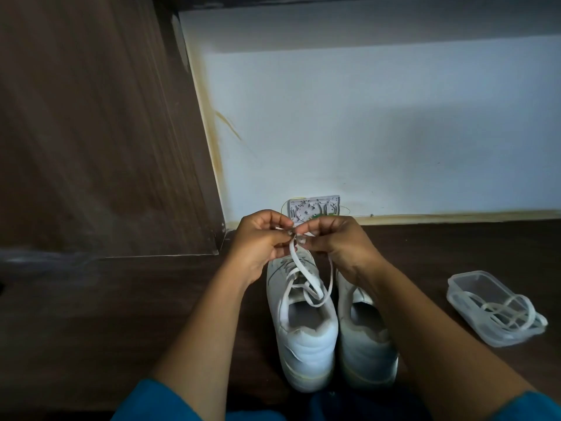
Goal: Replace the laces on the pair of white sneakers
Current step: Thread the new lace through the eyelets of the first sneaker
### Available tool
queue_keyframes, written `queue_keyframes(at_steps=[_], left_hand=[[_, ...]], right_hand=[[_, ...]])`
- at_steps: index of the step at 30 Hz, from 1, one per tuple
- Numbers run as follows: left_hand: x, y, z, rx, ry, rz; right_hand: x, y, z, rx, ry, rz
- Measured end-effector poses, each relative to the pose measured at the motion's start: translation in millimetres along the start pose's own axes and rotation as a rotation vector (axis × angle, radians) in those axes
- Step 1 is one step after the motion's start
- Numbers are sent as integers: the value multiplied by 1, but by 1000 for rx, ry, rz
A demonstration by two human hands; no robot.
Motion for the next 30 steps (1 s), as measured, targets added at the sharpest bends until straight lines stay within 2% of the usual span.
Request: queue_keyframes(at_steps=[2, 4, 6, 7, 8, 10, 12, 13, 16, 19, 25, 30], left_hand=[[0, 1, 1, 29, 29, 0], [3, 1, 3, 87, 238, 23], [13, 0, 3, 164, 587, 46], [19, 0, 2, 197, 687, 60], [26, 1, 1, 224, 675, 69], [37, 3, -2, 240, 391, 75], [39, 5, -3, 201, 139, 49], [37, 7, -3, 188, 93, 28], [17, 15, 4, 187, 81, -125], [-6, 24, 8, 177, 39, -237], [-7, 15, 7, -24, -206, -122], [-10, 11, 6, -5, -147, -50]], right_hand=[[-2, -2, 0, 58, 25, 27], [-4, -3, -2, 89, -22, 81], [1, -3, -5, 35, -280, 154], [5, -2, -6, -8, -439, 169], [8, 0, -8, -41, -553, 175], [16, 2, -11, -65, -606, 206], [20, 1, -10, -54, -517, 274], [20, 1, -9, -39, -401, 304], [7, 3, -5, 42, 15, 304], [-9, 0, -4, 164, 231, 281], [-11, -1, -13, 237, 194, 307], [-8, 0, -13, 221, 118, 280]])
Point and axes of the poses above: each hand's wrist, its own y-axis away from the middle knuckle, its own x-axis out of the back of the hand, z = x × y, the point moved 4 cm from there along -y, towards the middle knuckle, and after that the axes turned 9 degrees about -y, right-handed, at the moved point
